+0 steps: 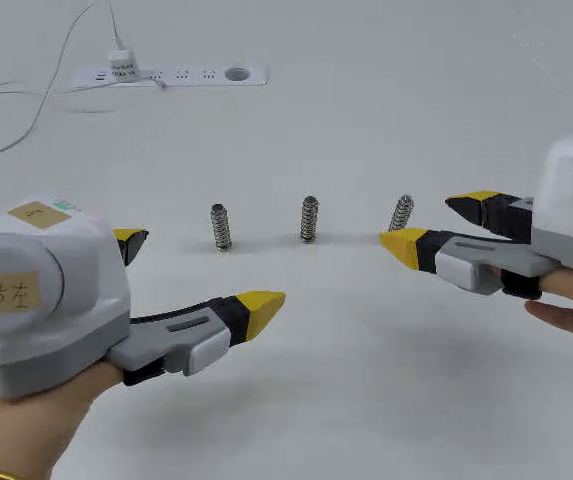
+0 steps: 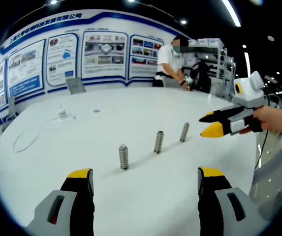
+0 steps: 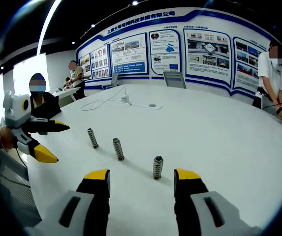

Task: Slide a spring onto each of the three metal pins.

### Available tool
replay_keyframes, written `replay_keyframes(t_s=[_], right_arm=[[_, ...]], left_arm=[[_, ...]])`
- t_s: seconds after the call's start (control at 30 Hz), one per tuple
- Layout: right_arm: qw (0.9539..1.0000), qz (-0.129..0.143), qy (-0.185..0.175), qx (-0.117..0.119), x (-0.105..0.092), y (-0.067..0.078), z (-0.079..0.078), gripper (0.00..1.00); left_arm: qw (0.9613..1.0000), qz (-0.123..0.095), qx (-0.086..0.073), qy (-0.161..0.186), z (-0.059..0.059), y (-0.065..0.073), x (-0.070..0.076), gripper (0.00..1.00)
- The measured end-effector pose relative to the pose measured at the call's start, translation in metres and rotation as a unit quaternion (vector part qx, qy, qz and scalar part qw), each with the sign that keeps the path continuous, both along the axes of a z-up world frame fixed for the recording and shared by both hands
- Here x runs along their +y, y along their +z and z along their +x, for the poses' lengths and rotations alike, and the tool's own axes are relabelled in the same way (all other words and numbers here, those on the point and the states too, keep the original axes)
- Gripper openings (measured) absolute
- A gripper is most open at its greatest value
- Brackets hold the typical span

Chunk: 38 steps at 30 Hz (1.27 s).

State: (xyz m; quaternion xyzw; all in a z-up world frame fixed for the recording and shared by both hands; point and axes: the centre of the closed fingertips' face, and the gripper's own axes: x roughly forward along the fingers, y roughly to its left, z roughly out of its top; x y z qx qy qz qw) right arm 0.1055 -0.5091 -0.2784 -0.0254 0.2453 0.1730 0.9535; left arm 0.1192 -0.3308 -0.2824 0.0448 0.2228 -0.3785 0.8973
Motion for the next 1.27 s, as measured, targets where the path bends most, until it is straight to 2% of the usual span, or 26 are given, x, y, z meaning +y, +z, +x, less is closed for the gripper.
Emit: replay_keyframes(t_s=[0.03, 0.07, 0.2, 0.43, 0.7, 0.8, 0.97, 1.1, 1.27], right_arm=[[1.0000, -0.005, 0.005, 0.001, 0.002, 0.000, -0.004, 0.54], [0.9999, -0.010, 0.008, 0.003, 0.003, -0.001, -0.006, 0.55], [0.9998, -0.012, 0.016, 0.005, 0.008, -0.001, -0.016, 0.59], [0.9998, 0.000, 0.017, 0.006, 0.018, 0.003, -0.029, 0.63], [0.9997, 0.008, 0.022, 0.006, 0.026, 0.001, -0.042, 0.70], [0.9997, 0.011, 0.020, 0.010, 0.026, 0.001, -0.044, 0.73], [0.9996, 0.023, 0.013, 0.004, 0.025, 0.001, -0.050, 0.77], [0.9996, 0.020, 0.015, 0.010, 0.024, -0.002, -0.055, 0.80], [0.9995, 0.023, 0.013, 0.016, 0.023, -0.004, -0.057, 0.82]], left_arm=[[0.9999, -0.013, 0.005, -0.004, -0.002, 0.002, -0.002, 0.89], [0.9999, -0.015, 0.006, -0.006, -0.004, 0.003, -0.002, 0.89], [0.9999, 0.007, -0.002, -0.010, -0.009, 0.002, 0.004, 0.89], [0.9999, 0.005, 0.007, -0.006, -0.018, 0.002, 0.011, 0.90], [0.9999, 0.000, 0.012, 0.004, -0.023, 0.005, 0.016, 0.90], [0.9999, 0.001, 0.012, 0.005, -0.025, 0.005, 0.018, 0.90], [0.9997, 0.007, 0.022, 0.010, -0.028, 0.002, 0.021, 0.90], [0.9997, 0.010, 0.017, 0.014, -0.031, 0.005, 0.023, 0.89], [0.9996, 0.011, 0.020, 0.014, -0.032, 0.002, 0.024, 0.90]])
